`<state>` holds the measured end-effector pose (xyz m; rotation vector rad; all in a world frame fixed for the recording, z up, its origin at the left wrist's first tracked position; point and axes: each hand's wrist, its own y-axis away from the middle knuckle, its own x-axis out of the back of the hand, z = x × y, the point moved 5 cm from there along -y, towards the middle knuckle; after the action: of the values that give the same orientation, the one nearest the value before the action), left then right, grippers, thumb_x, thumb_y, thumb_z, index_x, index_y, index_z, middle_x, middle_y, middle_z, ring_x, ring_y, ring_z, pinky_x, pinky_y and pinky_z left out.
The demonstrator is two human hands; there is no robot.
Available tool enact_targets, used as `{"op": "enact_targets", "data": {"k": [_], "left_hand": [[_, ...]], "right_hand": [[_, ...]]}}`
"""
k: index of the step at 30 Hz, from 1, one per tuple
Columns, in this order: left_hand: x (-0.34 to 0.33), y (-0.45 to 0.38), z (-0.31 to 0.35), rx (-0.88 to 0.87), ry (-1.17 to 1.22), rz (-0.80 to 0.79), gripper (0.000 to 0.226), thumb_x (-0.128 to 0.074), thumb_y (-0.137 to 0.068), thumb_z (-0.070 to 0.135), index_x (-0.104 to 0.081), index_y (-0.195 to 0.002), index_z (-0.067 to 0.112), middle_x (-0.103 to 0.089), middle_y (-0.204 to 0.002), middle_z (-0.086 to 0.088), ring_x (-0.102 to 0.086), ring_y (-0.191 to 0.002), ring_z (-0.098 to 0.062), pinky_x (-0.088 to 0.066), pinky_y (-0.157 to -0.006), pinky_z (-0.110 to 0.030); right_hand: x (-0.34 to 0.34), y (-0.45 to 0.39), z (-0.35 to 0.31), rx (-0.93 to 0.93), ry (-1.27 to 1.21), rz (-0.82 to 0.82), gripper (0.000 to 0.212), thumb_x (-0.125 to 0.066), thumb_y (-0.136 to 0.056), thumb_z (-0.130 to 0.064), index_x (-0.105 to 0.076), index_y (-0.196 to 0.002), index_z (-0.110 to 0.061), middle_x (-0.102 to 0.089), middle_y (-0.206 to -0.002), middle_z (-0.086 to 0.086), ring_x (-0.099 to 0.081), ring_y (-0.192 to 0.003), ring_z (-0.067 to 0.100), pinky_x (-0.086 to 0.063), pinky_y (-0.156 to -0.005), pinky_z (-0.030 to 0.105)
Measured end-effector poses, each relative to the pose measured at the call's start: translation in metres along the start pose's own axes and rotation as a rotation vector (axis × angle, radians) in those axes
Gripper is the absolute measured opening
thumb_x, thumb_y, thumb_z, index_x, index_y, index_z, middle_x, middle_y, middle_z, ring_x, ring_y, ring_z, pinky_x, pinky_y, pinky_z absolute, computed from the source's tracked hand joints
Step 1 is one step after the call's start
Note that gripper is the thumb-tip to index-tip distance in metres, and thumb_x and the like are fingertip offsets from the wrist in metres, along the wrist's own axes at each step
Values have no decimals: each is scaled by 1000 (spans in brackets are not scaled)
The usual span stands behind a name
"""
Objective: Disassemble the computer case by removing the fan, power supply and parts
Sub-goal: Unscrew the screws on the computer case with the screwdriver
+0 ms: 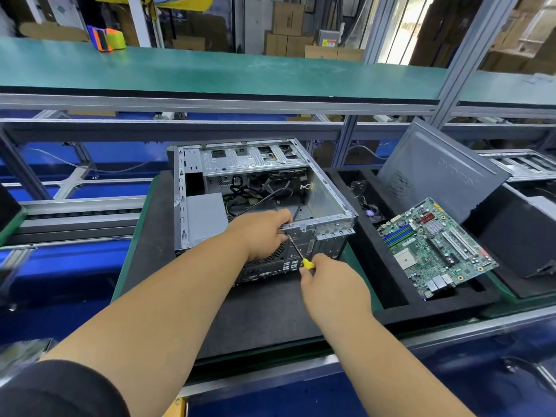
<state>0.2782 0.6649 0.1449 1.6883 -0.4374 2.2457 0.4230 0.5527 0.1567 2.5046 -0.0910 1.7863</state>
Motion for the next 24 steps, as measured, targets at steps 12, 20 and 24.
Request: {"op": "enact_targets", "data": {"k": [12,20,24], "left_hand": [[3,2,1,0,12,8,20,-51,-94,39,-32,-93,42,-51,-89,15,-51,-81,-17,-37,-63,-31],[3,2,1,5,6,2,22,-51,-95,39,-29,-92,42,-52,-90,14,-51,-81,-17,-35,-62,-30],[2,1,1,7,9,0,16,-51,-95,39,-36,-100,39,-56,-95,13,-53,-82,-18,-40,-64,-31]], "right_hand": [[-30,-4,10,-543,-1410,-667,37,-42,-102,-31,-61,-82,-7,-55,-57,2,-36,-38,12,-29,-40,20],[-26,-6,12,-468,-1118,-453,32,-46,-103,-31,-61,-81,-12,-48,-49,-2,-37,-38,11,-30,-40,20],[-2,-8,7,-83,-261,-103,22,-47,-99,-37,-51,-86,-20,-59,-75,-2,-52,-69,25,-35,-57,32]]}}
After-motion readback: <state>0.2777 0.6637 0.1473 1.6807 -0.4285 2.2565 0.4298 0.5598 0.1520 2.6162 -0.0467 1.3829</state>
